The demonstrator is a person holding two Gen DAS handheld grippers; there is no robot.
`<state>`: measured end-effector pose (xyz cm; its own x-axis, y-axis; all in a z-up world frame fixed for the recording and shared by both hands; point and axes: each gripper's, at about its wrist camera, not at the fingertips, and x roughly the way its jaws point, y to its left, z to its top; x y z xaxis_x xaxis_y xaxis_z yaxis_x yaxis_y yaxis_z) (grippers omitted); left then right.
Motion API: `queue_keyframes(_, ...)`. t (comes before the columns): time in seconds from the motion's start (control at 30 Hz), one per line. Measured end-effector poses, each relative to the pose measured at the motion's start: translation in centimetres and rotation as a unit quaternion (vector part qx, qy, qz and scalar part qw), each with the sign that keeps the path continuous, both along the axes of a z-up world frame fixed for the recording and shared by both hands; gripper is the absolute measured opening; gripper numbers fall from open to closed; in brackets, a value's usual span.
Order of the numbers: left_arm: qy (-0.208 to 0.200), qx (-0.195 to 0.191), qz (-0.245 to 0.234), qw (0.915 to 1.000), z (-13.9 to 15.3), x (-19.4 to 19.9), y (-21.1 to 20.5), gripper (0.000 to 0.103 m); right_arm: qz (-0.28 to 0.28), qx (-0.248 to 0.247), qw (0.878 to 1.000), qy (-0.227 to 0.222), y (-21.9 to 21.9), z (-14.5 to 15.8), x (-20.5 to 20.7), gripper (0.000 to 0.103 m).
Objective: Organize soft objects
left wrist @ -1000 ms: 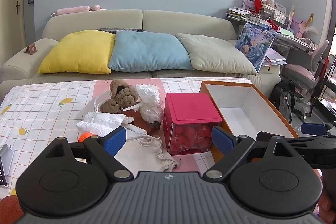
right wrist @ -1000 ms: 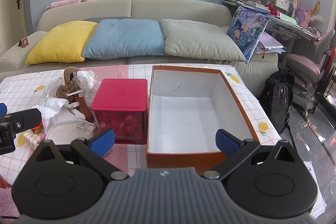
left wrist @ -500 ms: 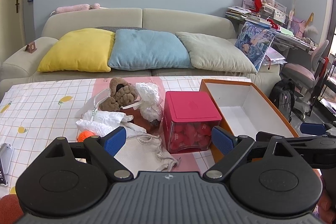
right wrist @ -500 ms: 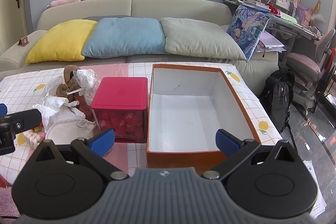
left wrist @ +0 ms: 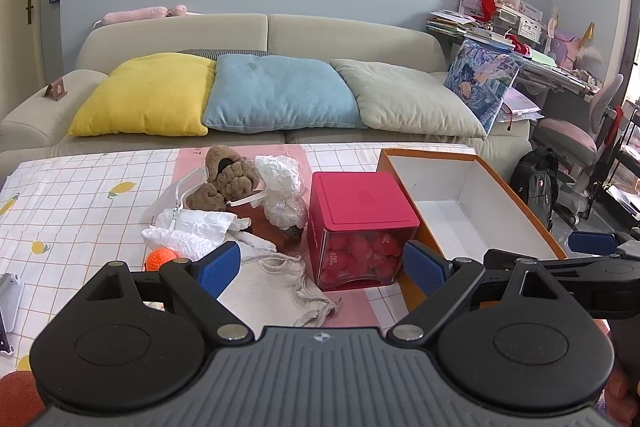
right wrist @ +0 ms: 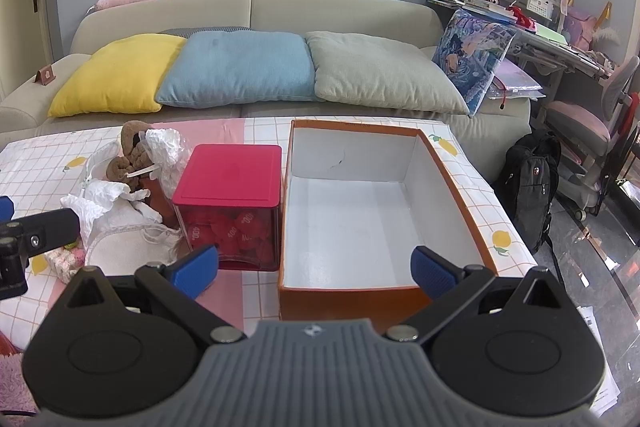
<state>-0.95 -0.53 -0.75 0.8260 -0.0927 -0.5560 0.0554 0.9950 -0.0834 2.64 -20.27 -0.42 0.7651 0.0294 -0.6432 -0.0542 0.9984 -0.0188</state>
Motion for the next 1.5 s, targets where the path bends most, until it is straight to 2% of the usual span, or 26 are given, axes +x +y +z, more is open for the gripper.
queue_keyframes(0.37, 0.019, -0.007, -0.008, 0.9998, -0.1, 0.1, 0.4, 0.103, 0.023, -0.009, 1.0, 0.002, 0.7, 0.0, 0.4, 0.1)
queue_keyframes(0.43, 0.031, -0.007, -0.01, 0.9994, -0.3, 0.3, 0.8, 0.095, 0.043, -0.009, 0.999, -0.001, 1.1, -0.1, 0.5, 0.1)
queue_keyframes(0.6, 0.071, -0.016, 0.0, 0.9973, -1.0, 1.4, 2.7, 0.088, 0.098, 0.01, 0.995, -0.005, 2.4, -0.3, 1.4, 0.099)
queue_keyframes(0.7, 0.097, -0.026, 0.012, 0.9948, -1.9, 2.3, 4.3, 0.084, 0.134, 0.023, 0.991, 0.008, 3.7, -0.8, 2.5, 0.087)
queue_keyframes(0.87, 0.142, -0.068, 0.037, 0.9869, -3.5, 3.6, 7.3, 0.08, 0.185, 0.031, 0.982, 0.039, 6.5, -2.6, 4.2, 0.072)
queue_keyframes(0.97, 0.155, -0.085, 0.046, 0.9831, -4.2, 4.2, 8.6, 0.08, 0.211, 0.024, 0.975, 0.065, 8.3, -4.3, 5.2, 0.072)
queue_keyframes(1.07, 0.184, -0.112, 0.039, 0.9757, -5.5, 5.7, 9.7, 0.079, 0.225, 0.015, 0.97, 0.094, 9.6, -6.3, 6.4, 0.073)
queue_keyframes(1.17, 0.2, -0.118, 0.048, 0.9715, -6.8, 6.8, 10.3, 0.078, 0.237, -0.003, 0.964, 0.116, 10.9, -8.3, 7.7, 0.073)
queue_keyframes(1.3, 0.203, -0.116, 0.048, 0.9711, -7.9, 7.5, 10.5, 0.078, 0.254, -0.006, 0.957, 0.137, 12.4, -10.3, 9.4, 0.073)
queue_keyframes(1.33, 0.207, -0.114, 0.045, 0.9706, -8.3, 7.7, 10.5, 0.075, 0.258, -0.007, 0.956, 0.139, 12.8, -10.7, 9.7, 0.075)
queue_keyframes(1.37, 0.211, -0.113, 0.043, 0.9699, -8.7, 8.0, 10.5, 0.074, 0.261, -0.008, 0.955, 0.141, 13.1, -11.1, 10.2, 0.081)
queue_keyframes(1.43, 0.224, -0.109, 0.039, 0.9677, -9.6, 8.4, 10.7, 0.062, 0.266, -0.009, 0.953, 0.146, 13.7, -11.9, 11.0, 0.087)
queue_keyframes(1.5, 0.23, -0.111, 0.04, 0.9661, -10.3, 8.6, 11.0, 0.056, 0.267, -0.011, 0.952, 0.15, 14.1, -12.6, 11.7, 0.088)
